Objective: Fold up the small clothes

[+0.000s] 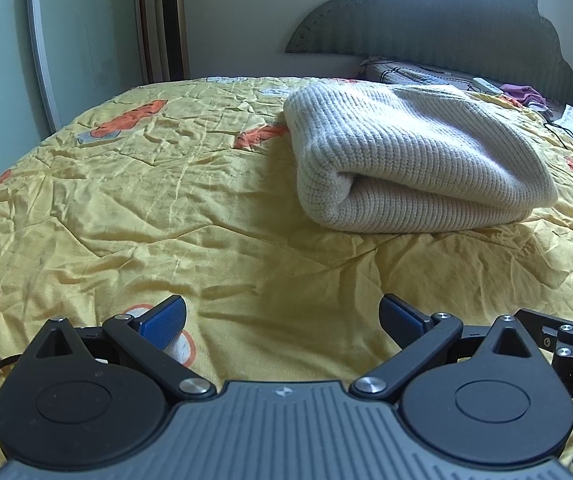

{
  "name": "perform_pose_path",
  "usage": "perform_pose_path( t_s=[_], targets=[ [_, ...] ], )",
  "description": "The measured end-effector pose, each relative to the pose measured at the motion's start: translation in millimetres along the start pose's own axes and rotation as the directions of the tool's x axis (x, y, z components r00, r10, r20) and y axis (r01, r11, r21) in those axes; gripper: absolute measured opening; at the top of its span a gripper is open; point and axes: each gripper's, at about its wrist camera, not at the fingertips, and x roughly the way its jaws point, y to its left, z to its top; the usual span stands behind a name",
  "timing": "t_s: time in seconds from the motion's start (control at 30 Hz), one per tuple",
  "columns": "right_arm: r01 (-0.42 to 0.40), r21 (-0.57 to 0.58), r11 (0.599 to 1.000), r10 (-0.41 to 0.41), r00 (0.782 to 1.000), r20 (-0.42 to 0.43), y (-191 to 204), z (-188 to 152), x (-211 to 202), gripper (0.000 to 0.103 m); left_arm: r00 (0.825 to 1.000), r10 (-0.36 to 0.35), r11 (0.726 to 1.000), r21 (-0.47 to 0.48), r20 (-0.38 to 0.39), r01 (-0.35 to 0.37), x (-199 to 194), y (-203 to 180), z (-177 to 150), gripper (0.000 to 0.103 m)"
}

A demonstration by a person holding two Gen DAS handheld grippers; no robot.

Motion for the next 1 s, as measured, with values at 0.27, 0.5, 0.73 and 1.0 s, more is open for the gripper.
perform_pose_path(
  t_s=[0.27, 0.5, 0.73, 1.0],
  targets=[
    [-0.024, 0.033, 0.999, 0.024, 1.0, 0.002, -3.6, 2.4, -2.3, 0.103, 1.0, -0.004, 1.0, 0.004, 0.008, 0.004, -5.3, -0.4, 1.0, 0.103],
    [-0.037, 0.035, 0.999, 0.037, 0.999, 0.009, -1.7, 3.6, -4.0, 0.103, 1.0, -0.005, 1.0, -0.003, 0.009, 0.005, -7.7, 1.3, 1.0, 0.103],
    [-0.036, 0.029, 0.999, 0.036, 0.999, 0.007, 0.1, 3.1, -5.1, 0.103, 1.0, -0.005, 1.0, -0.003, 0.012, 0.005, -10.3, 2.2, 0.3, 0.103],
    [-0.038, 0.026, 0.999, 0.038, 0.999, 0.005, 1.3, 2.6, -5.3, 0.103, 1.0, -0.005, 1.0, -0.002, 0.014, 0.005, -11.5, 1.9, -0.2, 0.103]
  ],
)
